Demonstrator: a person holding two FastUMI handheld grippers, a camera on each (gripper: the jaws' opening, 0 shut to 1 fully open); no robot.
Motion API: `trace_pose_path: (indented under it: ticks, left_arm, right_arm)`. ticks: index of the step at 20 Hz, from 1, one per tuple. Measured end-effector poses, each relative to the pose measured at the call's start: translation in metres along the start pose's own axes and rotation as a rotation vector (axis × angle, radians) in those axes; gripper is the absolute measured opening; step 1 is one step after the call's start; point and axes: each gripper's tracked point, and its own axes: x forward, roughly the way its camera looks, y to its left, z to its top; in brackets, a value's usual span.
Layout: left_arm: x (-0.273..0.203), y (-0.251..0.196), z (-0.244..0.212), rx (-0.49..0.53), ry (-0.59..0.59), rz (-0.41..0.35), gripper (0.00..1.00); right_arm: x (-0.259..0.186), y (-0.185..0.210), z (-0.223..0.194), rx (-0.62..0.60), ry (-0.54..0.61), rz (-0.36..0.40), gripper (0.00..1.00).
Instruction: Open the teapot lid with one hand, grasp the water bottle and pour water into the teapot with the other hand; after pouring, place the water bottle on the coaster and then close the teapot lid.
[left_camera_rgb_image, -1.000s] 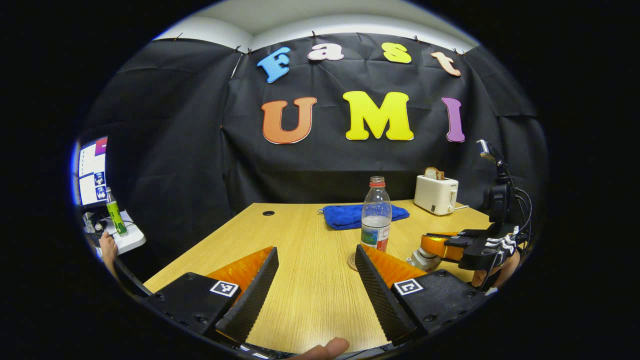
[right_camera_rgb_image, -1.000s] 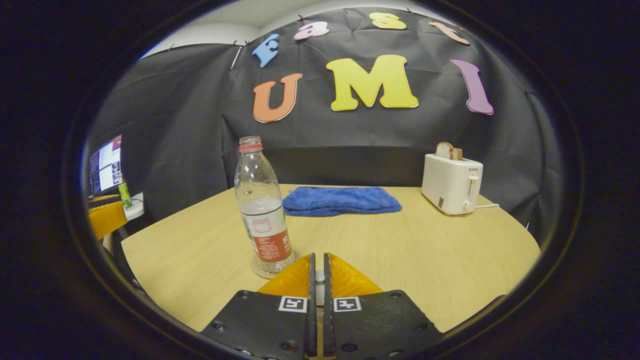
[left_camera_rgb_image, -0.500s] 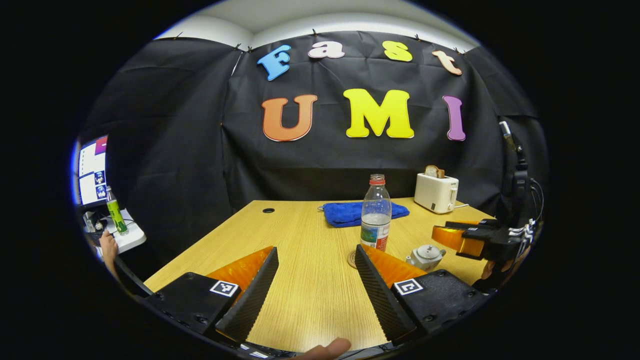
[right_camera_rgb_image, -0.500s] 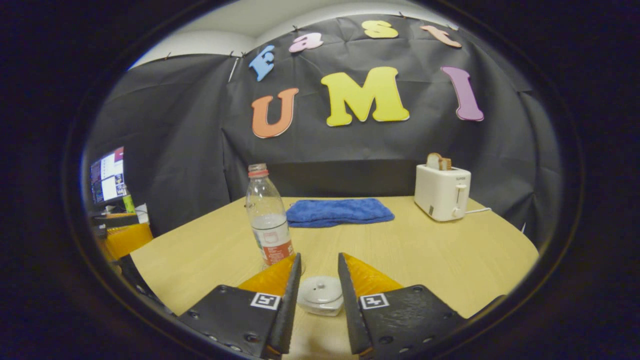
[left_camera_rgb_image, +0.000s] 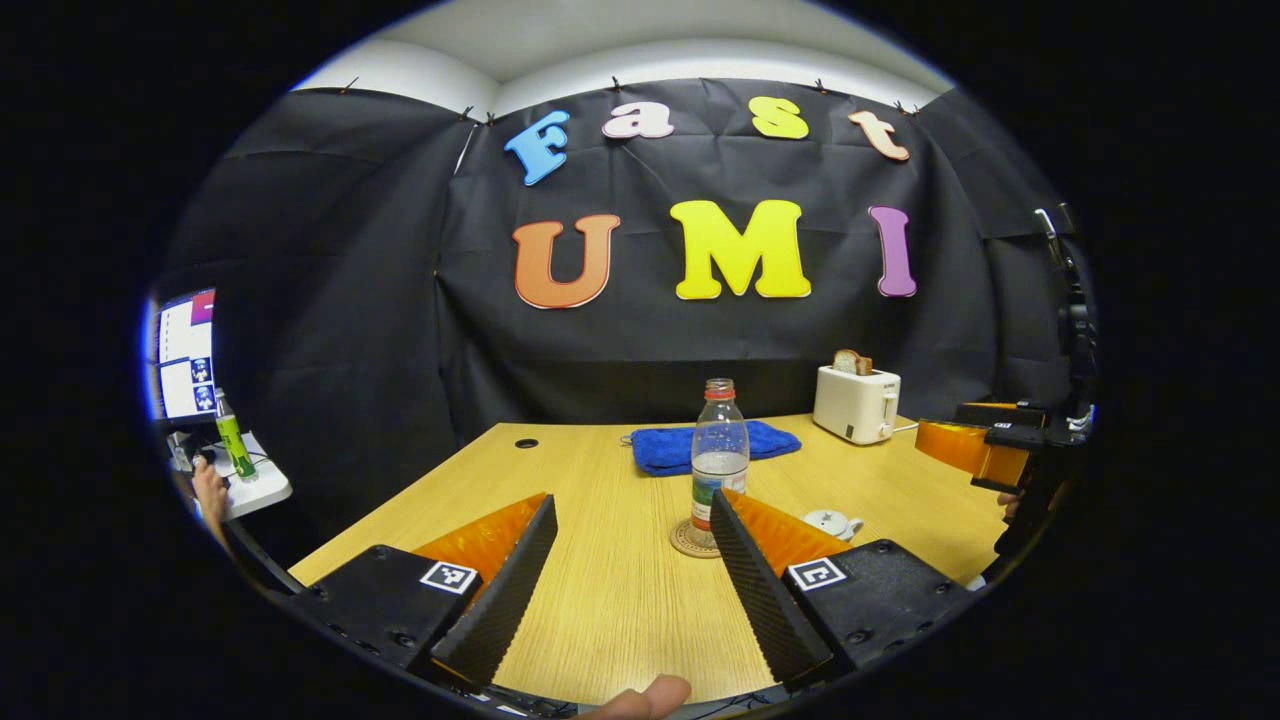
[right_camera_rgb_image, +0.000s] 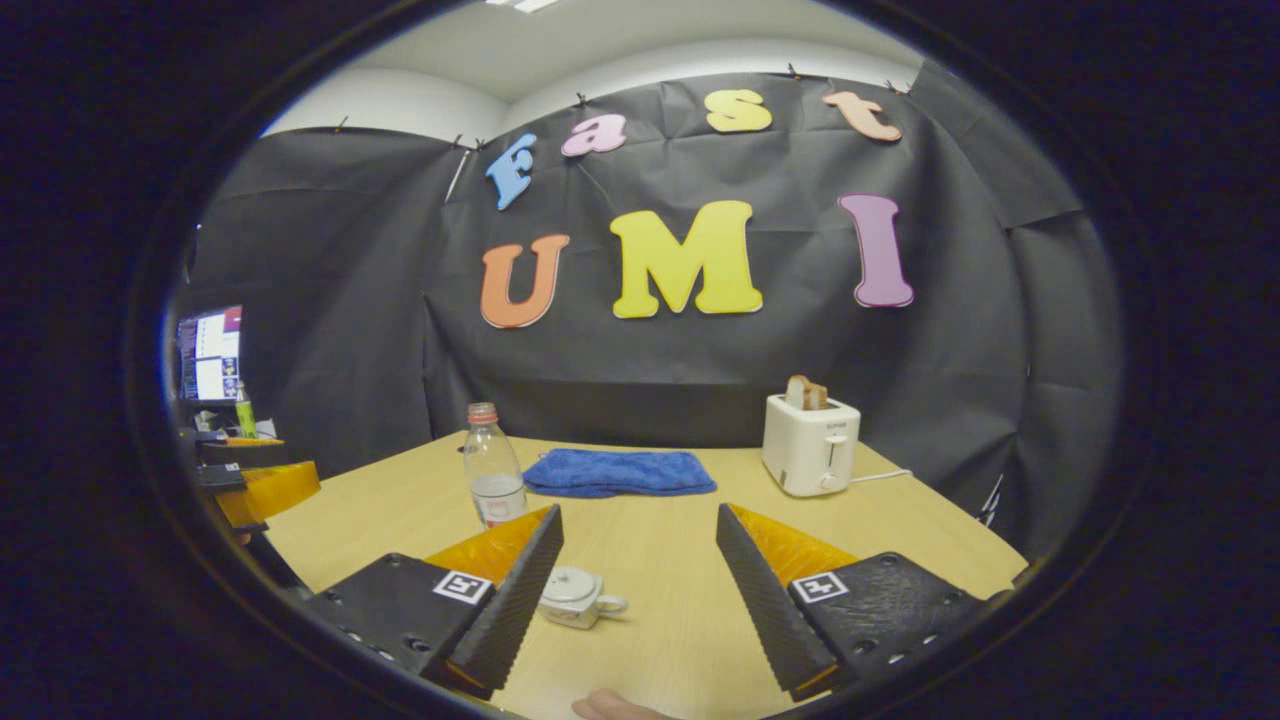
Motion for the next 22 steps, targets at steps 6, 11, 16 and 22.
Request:
trace_pose_path:
  ticks: [6,11,16,22]
  left_arm:
    - [-0.002,-0.008,0.001,0.014,0.001,0.016,0.96]
    - [0.003,-0.008,-0.004,-0.012,0.013,0.031,0.97]
    - [0.01,-0.018,-0.015,0.03,0.02,0.011,0.97]
    - [0.011,-0.029,-0.02,0.061,0.034,0.0,0.97]
  right_arm:
    - [-0.023,-0.046,-0.009,-0.016,0.017,-0.069,0.96]
    - [-0.034,-0.072,-0.016,0.005,0.01,-0.097,0.96]
    - [-0.041,-0.093,-0.016,0.04,-0.015,-0.107,0.96]
    - [-0.045,-0.101,-0.016,0.043,-0.012,-0.116,0.95]
